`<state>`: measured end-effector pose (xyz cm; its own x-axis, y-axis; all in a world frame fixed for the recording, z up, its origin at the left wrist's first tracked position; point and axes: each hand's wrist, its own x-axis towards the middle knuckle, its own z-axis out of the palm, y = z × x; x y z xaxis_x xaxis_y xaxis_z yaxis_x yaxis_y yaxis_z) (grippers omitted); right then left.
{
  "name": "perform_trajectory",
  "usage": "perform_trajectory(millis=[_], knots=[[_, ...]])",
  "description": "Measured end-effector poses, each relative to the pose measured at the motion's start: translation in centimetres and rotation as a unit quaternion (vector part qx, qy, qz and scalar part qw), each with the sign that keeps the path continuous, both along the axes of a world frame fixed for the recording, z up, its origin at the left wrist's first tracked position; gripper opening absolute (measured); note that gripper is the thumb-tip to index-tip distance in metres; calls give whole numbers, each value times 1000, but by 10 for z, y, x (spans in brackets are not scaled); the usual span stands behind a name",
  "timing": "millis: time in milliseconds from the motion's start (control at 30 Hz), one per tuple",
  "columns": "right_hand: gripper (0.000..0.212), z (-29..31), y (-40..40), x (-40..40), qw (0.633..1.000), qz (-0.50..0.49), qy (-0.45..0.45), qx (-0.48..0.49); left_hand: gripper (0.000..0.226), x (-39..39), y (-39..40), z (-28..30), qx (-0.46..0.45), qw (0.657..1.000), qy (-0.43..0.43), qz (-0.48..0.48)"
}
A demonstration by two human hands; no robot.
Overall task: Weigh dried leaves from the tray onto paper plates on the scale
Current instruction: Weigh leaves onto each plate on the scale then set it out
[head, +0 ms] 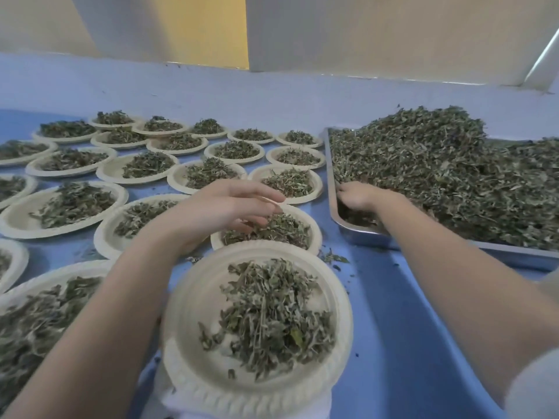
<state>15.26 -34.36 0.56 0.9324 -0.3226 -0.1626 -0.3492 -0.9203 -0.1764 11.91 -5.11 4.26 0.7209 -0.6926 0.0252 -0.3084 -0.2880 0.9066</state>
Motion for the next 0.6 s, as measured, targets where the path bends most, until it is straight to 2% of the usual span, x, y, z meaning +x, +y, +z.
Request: perform_trajectory(millis=[100,267,367,467,600], knots=[[39,7,9,-12,998,20,8,-55,35,2,11,0,5,1000,9,-22],[41,16,26,-51,996,48,40,-65,37,1,21,-1,-34,999,18,-2],[37,19,40,-65,998,37,13,-51,36,-2,23,-3,-49,998,25,5],[27,9,50,-75,997,42,-57,-26,38,-9,22,-5,-38,999,26,5],[51,1,56,-83,991,46,-128,-19,35,-12,22,-5,-45,998,33,20]])
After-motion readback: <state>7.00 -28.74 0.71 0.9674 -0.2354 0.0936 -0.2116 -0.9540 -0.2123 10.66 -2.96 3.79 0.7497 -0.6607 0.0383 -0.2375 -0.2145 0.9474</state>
